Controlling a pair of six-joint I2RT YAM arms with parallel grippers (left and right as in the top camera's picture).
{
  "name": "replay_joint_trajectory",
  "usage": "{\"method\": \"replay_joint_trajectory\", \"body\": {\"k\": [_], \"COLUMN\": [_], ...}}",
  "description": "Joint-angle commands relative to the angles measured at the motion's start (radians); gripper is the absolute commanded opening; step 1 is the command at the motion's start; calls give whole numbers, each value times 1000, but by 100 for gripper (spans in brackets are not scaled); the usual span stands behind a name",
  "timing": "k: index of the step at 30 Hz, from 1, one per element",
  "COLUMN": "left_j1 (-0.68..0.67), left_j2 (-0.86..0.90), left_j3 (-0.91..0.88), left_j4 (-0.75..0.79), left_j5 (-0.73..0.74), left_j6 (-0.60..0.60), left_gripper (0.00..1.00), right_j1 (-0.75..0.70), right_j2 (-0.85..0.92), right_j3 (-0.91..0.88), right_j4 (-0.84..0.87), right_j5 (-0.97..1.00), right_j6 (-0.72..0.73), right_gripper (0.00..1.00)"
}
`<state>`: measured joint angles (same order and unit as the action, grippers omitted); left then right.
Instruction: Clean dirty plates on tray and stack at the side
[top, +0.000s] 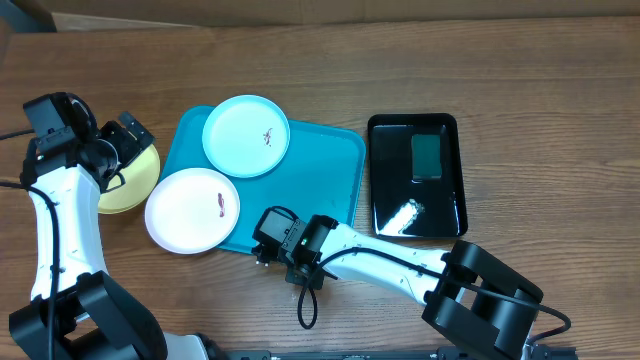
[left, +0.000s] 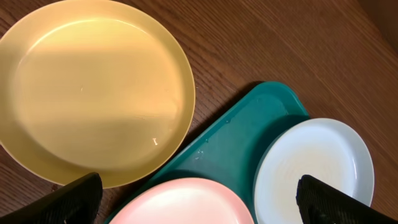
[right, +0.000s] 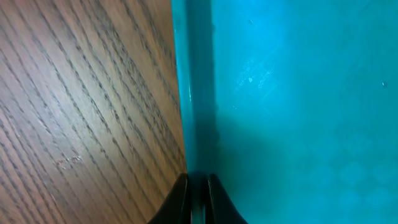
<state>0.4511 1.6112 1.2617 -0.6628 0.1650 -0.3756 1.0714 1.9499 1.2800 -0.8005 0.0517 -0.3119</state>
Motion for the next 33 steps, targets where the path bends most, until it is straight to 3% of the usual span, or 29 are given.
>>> {"method": "replay_joint_trajectory", "body": {"k": [1, 9, 21, 33], "left_j1": [-6, -6, -6, -6], "left_j2": [5, 5, 5, 5], "left_j3": [3, 3, 3, 3], "left_j4": [1, 1, 1, 1], "left_j5": [11, 11, 11, 11], "left_j6": [-14, -14, -14, -14], "left_gripper": [100, 100, 100, 100], "right_j1": [-16, -46, -56, -66], "right_j2": [22, 22, 22, 22], "right_j3": [-17, -17, -17, -17], "right_j4": [-37, -51, -103, -117], "right_j5": [63, 64, 63, 137], "right_j6": [34, 26, -221, -269], "right_gripper": [4, 4, 4, 4]}}
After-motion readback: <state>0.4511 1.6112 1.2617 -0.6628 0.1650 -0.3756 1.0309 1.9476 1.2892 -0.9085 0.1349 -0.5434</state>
